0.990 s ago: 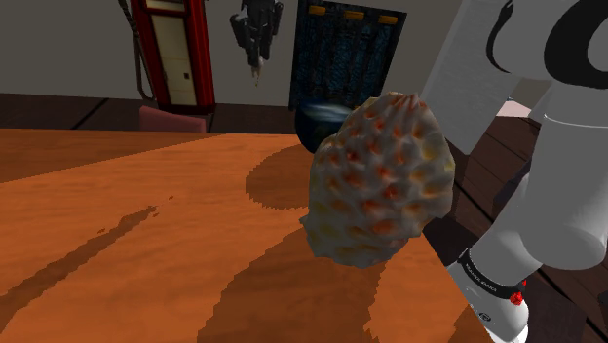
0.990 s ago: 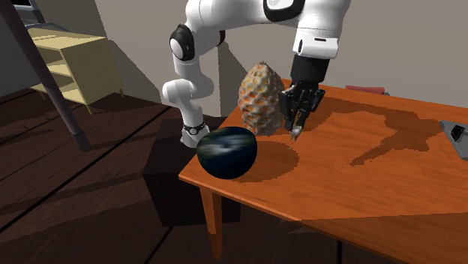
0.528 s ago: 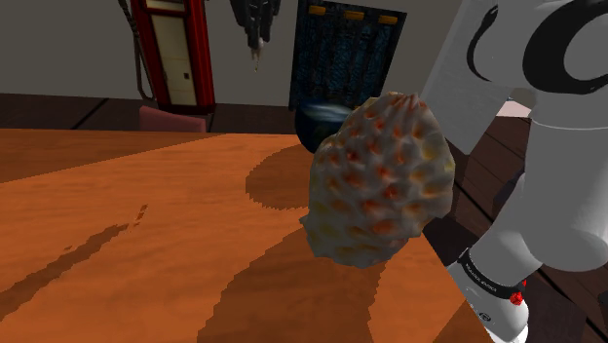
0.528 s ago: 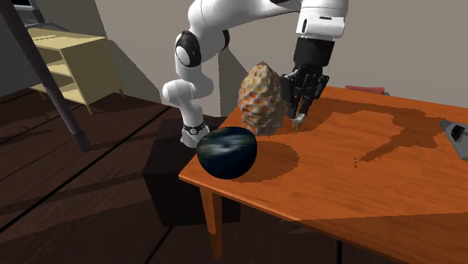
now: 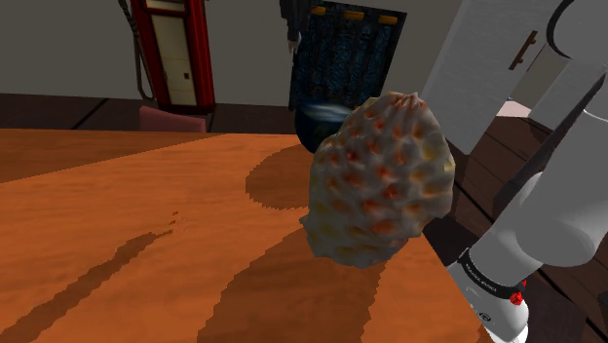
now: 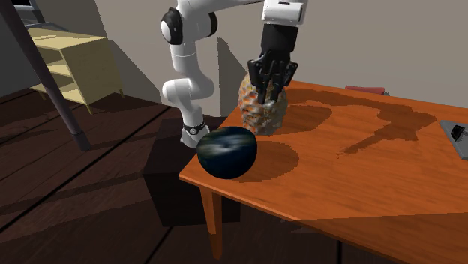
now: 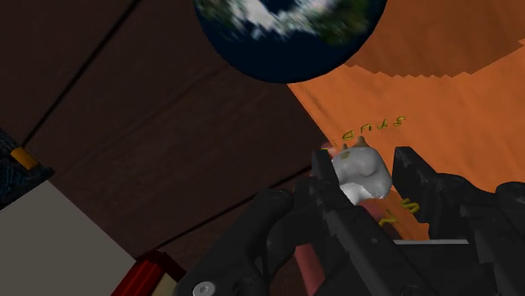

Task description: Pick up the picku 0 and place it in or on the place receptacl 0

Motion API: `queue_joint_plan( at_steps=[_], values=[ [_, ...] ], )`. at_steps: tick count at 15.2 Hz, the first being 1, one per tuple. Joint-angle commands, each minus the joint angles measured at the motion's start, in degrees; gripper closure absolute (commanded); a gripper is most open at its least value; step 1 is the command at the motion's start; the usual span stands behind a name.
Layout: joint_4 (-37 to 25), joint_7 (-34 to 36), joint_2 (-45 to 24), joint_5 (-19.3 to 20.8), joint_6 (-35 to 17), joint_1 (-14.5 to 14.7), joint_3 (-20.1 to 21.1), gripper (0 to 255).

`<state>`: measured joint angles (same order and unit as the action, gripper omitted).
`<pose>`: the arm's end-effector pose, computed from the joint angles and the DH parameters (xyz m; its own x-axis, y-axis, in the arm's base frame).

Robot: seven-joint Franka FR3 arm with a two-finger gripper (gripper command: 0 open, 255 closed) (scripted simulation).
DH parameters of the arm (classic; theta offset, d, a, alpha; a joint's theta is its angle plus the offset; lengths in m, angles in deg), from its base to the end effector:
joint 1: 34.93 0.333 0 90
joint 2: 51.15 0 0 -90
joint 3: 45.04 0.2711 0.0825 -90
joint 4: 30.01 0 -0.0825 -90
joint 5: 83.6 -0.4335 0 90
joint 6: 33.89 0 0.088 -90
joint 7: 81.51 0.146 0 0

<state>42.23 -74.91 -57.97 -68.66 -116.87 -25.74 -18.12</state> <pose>0.5325 0.3169 0.6265 0.8831 0.4572 0.1058 0.4335 -0.8811 0.1893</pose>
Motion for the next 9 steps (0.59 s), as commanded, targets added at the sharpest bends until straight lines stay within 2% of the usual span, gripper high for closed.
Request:
queue_joint_plan(
  at_steps=[1,5,9],
  values=[
    [6.0,-2.4,5.6,-2.9,-1.5,-2.4,-1.1,255],
    [14.7,-7.5,14.4,-7.0,-3.1,-5.0,-4.3,255],
    [19.6,-7.4,16.0,-7.6,-6.6,-4.9,-4.7,255]
  ],
)
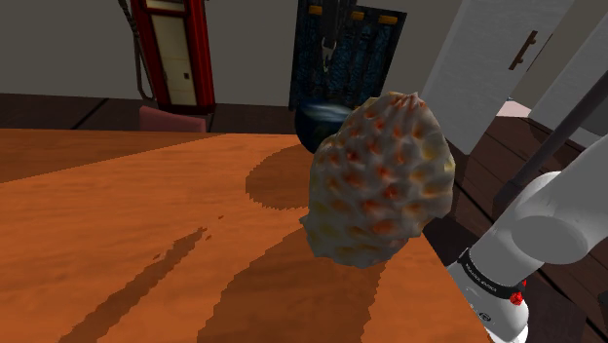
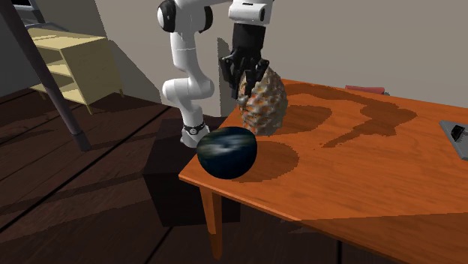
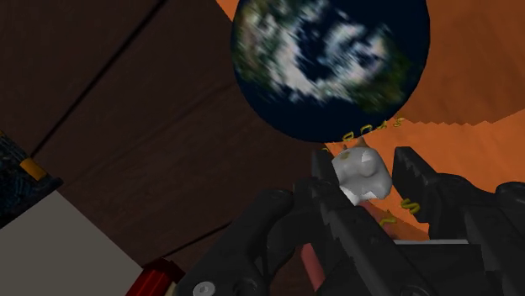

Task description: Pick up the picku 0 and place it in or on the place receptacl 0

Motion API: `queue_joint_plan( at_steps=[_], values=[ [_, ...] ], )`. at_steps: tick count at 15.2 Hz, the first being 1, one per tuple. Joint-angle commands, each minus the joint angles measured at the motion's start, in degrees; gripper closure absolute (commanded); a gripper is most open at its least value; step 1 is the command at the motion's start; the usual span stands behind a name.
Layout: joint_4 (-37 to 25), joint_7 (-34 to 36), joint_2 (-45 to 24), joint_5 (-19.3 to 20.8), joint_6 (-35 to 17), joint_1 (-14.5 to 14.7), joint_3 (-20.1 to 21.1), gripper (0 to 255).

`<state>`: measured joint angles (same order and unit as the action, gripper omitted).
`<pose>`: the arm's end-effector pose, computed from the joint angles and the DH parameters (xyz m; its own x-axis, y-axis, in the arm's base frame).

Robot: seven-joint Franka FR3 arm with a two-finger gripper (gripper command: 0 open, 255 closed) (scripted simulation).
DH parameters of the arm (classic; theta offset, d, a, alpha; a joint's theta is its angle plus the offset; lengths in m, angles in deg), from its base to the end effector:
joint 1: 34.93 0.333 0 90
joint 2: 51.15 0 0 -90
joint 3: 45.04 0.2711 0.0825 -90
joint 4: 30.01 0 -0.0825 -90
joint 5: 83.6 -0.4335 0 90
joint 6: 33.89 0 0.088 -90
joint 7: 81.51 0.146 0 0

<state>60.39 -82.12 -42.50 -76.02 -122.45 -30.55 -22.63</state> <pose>0.5074 0.2501 0.6183 0.8834 0.4565 0.1056 0.4330 -0.8815 0.1885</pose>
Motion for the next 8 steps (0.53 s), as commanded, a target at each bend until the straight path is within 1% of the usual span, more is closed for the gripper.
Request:
queue_joint_plan(
  at_steps=[1,8],
  values=[
    [2.6,-0.2,0.9,-0.3,-1.8,-0.1,-0.3,255],
    [10.1,0.1,2.8,-1.0,-7.5,0.0,-0.7,255]
  ],
)
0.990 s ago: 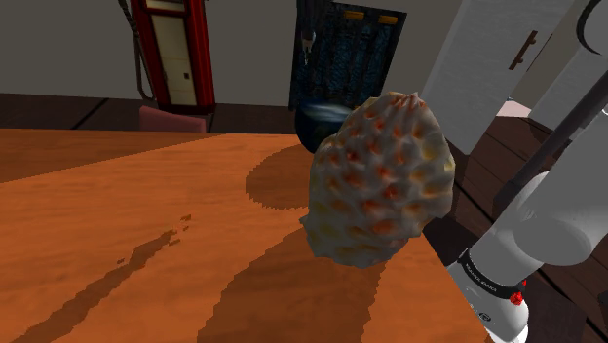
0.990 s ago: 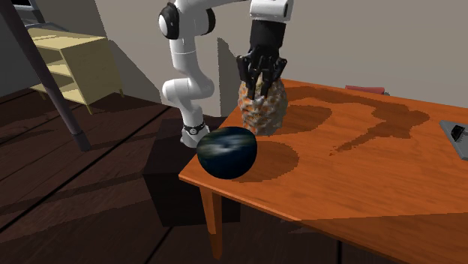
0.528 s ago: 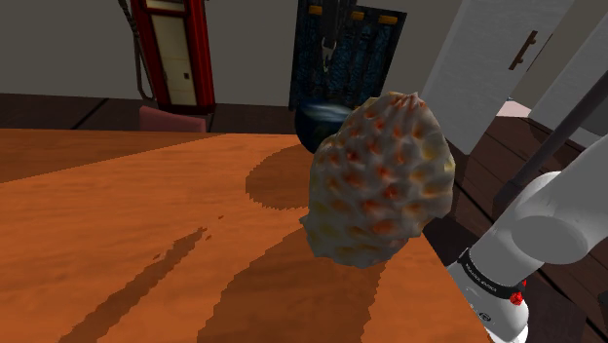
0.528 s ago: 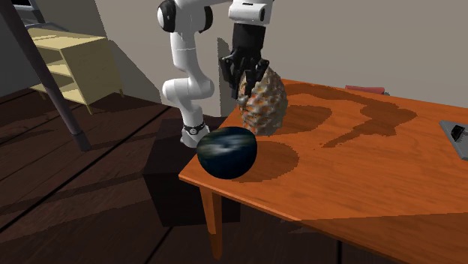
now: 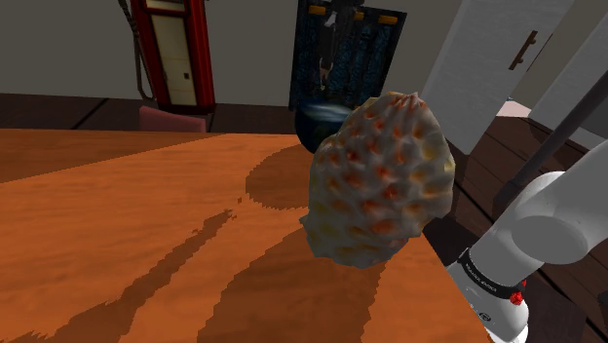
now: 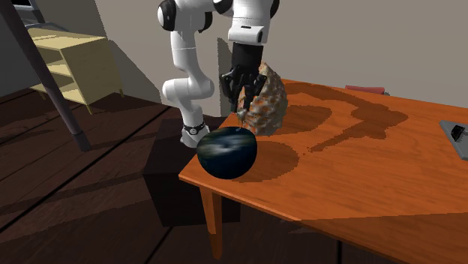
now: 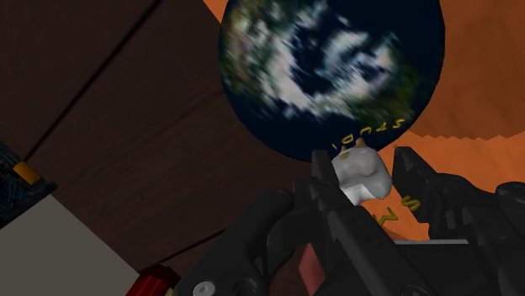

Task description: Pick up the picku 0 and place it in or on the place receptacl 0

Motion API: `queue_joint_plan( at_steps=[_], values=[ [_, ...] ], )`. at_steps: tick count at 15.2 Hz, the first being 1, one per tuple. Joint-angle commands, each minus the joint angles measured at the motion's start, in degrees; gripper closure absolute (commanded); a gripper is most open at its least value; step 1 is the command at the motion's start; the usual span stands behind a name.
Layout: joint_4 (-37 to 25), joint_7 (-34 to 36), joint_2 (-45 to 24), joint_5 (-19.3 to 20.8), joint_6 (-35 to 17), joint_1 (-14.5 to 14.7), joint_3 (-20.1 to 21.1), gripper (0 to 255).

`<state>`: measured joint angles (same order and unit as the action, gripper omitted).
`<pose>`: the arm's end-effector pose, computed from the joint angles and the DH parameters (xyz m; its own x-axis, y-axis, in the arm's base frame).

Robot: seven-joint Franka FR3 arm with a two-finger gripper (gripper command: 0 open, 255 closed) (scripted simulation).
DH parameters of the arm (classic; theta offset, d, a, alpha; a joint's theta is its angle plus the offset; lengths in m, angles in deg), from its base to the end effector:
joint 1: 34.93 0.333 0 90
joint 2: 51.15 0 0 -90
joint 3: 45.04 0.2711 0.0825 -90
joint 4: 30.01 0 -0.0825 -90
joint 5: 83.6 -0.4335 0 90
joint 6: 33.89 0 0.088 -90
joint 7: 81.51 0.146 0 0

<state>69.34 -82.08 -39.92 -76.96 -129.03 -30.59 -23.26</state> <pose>0.5103 0.2475 0.5712 0.8833 0.4569 0.1051 0.4335 -0.8813 0.1881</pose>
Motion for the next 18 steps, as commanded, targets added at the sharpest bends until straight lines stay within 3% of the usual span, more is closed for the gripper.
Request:
queue_joint_plan(
  at_steps=[1,5,13,14,18],
  values=[
    [2.1,0.2,0.4,-0.1,-1.7,0.0,-0.1,255],
    [6.1,0.5,1.2,-0.3,-5.0,0.1,-0.1,255],
    [6.1,0.5,1.2,-0.3,-5.0,0.1,-0.1,255],
    [6.1,0.5,1.2,-0.3,-5.0,0.1,-0.1,0],
    [6.1,0.5,1.2,-0.3,-5.0,0.1,-0.1,0]
  ],
)
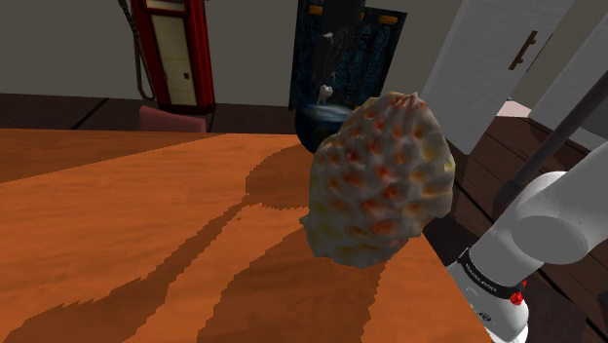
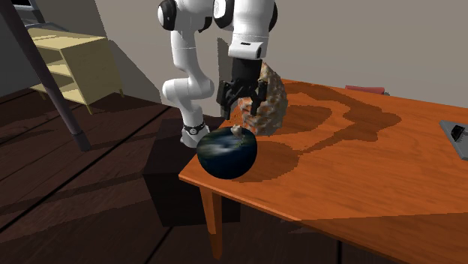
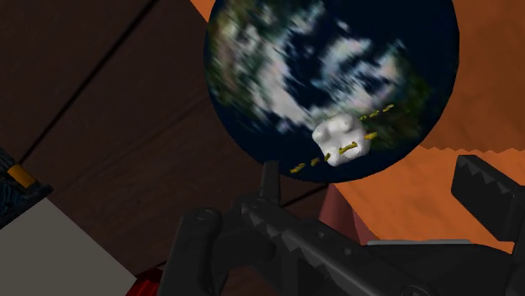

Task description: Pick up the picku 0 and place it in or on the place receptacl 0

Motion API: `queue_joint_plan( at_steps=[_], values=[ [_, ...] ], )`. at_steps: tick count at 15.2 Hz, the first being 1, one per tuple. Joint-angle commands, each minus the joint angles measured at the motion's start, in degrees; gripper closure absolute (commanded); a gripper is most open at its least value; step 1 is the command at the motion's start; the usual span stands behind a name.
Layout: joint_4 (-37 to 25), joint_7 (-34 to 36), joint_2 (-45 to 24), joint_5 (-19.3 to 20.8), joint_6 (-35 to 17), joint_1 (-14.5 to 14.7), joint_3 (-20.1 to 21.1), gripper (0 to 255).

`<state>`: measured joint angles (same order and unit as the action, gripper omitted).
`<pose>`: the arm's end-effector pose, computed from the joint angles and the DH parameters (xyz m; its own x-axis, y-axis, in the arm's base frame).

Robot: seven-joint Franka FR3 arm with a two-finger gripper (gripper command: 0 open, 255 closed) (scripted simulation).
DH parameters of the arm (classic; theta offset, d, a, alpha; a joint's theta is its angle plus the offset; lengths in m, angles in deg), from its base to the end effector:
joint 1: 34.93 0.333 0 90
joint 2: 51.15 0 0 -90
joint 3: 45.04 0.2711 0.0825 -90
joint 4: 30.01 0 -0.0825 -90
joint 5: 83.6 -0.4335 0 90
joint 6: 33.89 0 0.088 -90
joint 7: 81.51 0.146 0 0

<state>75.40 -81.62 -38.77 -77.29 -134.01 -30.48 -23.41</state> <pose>0.5115 0.2473 0.5338 0.8834 0.4566 0.1054 0.4331 -0.8815 0.1881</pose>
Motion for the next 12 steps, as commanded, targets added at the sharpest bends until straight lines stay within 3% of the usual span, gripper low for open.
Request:
queue_joint_plan(
  at_steps=[1,5,12],
  values=[
    [0.0,0.0,0.0,0.0,0.0,0.0,0.0,0],
    [-8.3,0.2,-1.0,0.2,7.5,0.2,0.7,0],
    [-8.3,0.2,-1.0,0.2,7.5,0.2,0.7,0]
  ],
)
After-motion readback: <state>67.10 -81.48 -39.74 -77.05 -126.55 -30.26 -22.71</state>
